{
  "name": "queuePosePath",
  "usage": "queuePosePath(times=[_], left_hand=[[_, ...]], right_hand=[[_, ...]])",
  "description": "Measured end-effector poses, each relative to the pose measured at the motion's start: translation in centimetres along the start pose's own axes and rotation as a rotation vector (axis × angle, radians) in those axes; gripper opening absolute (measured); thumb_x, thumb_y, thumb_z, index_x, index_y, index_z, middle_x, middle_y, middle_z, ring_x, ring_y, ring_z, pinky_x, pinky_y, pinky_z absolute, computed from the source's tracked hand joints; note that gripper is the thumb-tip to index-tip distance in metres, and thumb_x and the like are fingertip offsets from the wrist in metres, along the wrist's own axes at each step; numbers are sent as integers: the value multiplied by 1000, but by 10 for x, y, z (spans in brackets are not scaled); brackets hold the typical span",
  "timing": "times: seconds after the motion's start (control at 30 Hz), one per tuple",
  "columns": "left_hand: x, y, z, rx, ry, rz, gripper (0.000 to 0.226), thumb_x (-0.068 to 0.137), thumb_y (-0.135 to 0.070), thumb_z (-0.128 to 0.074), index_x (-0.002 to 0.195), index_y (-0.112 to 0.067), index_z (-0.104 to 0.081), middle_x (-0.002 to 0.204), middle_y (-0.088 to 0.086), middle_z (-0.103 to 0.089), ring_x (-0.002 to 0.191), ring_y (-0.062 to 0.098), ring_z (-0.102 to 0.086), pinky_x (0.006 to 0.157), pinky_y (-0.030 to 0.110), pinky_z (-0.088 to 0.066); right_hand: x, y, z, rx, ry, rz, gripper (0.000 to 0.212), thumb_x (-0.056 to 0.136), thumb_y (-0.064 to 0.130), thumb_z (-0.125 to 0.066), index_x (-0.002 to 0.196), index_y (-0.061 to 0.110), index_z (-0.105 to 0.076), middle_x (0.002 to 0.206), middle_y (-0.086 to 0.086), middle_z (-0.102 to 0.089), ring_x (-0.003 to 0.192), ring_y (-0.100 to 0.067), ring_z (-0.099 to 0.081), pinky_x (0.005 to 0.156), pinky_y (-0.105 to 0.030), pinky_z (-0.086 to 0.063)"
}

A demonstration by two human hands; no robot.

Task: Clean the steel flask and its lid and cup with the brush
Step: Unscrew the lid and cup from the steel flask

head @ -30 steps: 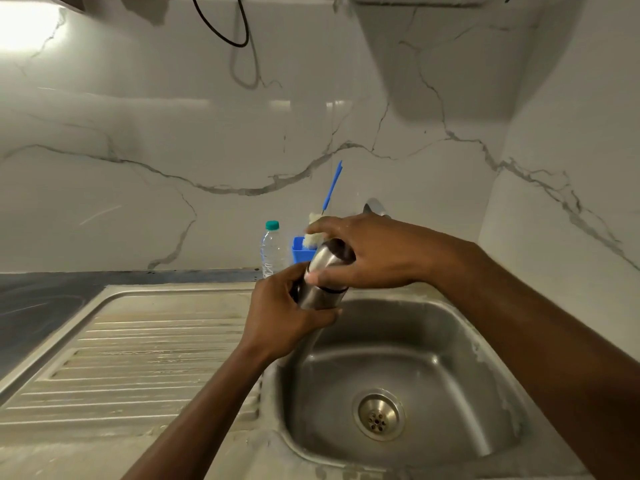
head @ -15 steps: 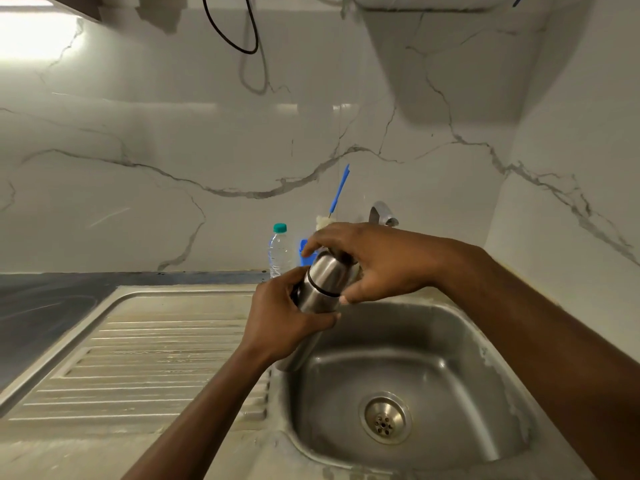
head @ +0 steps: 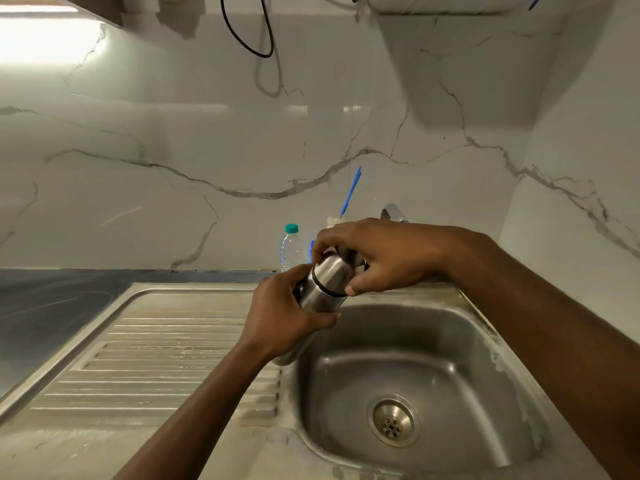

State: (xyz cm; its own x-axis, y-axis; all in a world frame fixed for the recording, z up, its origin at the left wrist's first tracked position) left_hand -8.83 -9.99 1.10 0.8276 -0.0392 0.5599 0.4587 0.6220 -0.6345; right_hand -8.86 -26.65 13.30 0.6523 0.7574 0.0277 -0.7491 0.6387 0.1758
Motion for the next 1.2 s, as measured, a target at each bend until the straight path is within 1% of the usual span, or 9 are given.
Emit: queuePosePath(times=[0.13, 0.2, 0.27, 0.4, 0.5, 0.7, 0.9, 1.1, 1.2], left_hand=[[0, 1, 10, -18, -6, 10, 55, 61, -38, -98, 109, -38, -70, 85, -18, -73, 78, 4, -69, 66, 13, -50], [-2, 2, 17, -42, -20, 13, 55, 60, -34, -100, 110, -35, -75, 85, -15, -76, 76, 7, -70, 65, 17, -51], [-5, 7, 27, -49, -48, 33, 58, 59, -31, -101, 112, -33, -77, 86, -15, -77, 75, 7, -71, 66, 20, -53], [-10, 16, 53, -38, -101, 82, 58, 60, -30, -101, 112, -34, -77, 88, -13, -78, 78, 5, -72, 69, 26, -59], [-17, 24, 77, -21, -135, 110, 57, 61, -31, -100, 112, -35, -76, 90, -15, -78, 81, 2, -72, 73, 28, -59], [-28, 38, 113, 24, -178, 147, 55, 61, -31, -101, 109, -39, -74, 92, -15, -78, 82, 2, -73, 78, 36, -63], [-39, 45, 129, 36, -183, 153, 52, 63, -33, -100, 107, -37, -74, 93, -15, -78, 84, 2, -73, 75, 30, -61], [-45, 52, 133, 3, -163, 169, 53, 63, -31, -100, 108, -39, -74, 95, -22, -78, 88, -2, -74, 76, 27, -59], [-47, 55, 134, 1, -160, 172, 56, 63, -30, -100, 113, -33, -76, 97, -18, -79, 88, -1, -74, 76, 24, -59]], right_hand=[[4, 9, 2, -6, -32, 98, 57, 75, -9, -68, 114, 31, -61, 112, 17, -57, 104, -7, -55, 87, -29, -49], [5, 11, 6, 17, -90, 135, 59, 68, -13, -66, 107, 31, -63, 110, 17, -56, 107, -9, -55, 91, -37, -53], [6, 9, 14, 77, -165, 134, 60, 66, -13, -68, 108, 30, -64, 112, 15, -57, 108, -8, -56, 90, -35, -54], [6, -1, 22, 260, -309, 68, 59, 78, 4, -80, 122, 38, -61, 122, 19, -59, 112, -4, -59, 83, -19, -53], [18, -7, 11, 281, -300, -6, 58, 81, 19, -84, 129, 41, -59, 121, 21, -64, 109, 0, -62, 80, -13, -46], [73, -21, -56, 304, -176, -137, 61, 77, 35, -87, 126, 32, -51, 121, 8, -63, 104, -12, -66, 92, -35, -57], [127, -28, -149, 289, -80, -193, 56, 79, 38, -84, 129, 33, -59, 121, 5, -66, 102, -15, -64, 90, -36, -57], [156, -30, -192, 198, -131, -237, 71, 87, 46, -72, 152, 33, -46, 152, 6, -54, 132, -19, -54, 100, -38, -48], [163, -32, -203, 167, -125, -255, 72, 86, 49, -69, 152, 35, -43, 154, 6, -50, 135, -20, -52, 100, -39, -48]])
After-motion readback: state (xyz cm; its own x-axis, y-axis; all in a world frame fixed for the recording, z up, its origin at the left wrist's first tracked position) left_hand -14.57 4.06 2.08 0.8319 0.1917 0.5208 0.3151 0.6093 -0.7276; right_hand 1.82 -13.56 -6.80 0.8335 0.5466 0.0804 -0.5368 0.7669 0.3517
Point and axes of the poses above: each hand's wrist, its own x-axis towards the middle knuckle, its own z-axis out of the back of the hand, y = z × x, the point moved 4 cm from there along x, towards the middle knuckle
